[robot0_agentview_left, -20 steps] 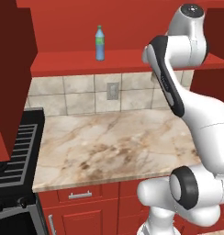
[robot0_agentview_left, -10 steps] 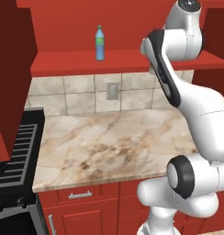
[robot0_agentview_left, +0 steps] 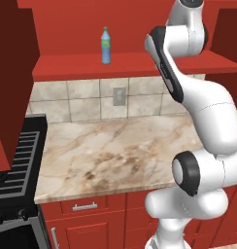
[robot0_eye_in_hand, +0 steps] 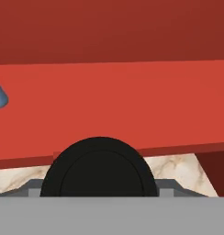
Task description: Sort all alcoholic drinks to one cabinet, and non-alcoholic drinks to the other.
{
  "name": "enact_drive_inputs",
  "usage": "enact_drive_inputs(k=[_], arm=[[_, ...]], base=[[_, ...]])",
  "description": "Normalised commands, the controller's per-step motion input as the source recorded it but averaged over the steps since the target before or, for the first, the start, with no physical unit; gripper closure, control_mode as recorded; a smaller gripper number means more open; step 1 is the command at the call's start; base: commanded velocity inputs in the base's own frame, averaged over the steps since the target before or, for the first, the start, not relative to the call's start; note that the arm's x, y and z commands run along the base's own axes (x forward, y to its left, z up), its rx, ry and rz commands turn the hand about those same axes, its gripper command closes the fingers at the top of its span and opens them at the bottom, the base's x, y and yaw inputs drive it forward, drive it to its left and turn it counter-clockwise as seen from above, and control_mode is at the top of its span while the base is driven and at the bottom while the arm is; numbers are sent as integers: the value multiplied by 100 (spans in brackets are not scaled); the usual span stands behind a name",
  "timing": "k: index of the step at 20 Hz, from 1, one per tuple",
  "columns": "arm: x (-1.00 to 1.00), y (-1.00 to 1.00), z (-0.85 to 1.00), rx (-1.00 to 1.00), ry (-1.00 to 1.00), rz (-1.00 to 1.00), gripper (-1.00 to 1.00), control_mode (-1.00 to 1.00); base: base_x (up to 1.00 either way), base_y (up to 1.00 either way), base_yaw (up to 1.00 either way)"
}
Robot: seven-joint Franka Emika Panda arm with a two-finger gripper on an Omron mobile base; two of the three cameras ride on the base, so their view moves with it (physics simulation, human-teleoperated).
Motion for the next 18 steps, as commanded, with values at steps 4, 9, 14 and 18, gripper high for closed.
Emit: enact_drive_inputs(k=[4,9,14,18], arm=[[38,0,0,0,-1,0,100,-100],[35,0,0,0,0,0,100,-100],[45,0,-6,0,0,0,100,-100],[45,0,-15,0,0,0,100,-100]], base=[[0,0,0],[0,0,0],[0,0,0],[0,0,0]])
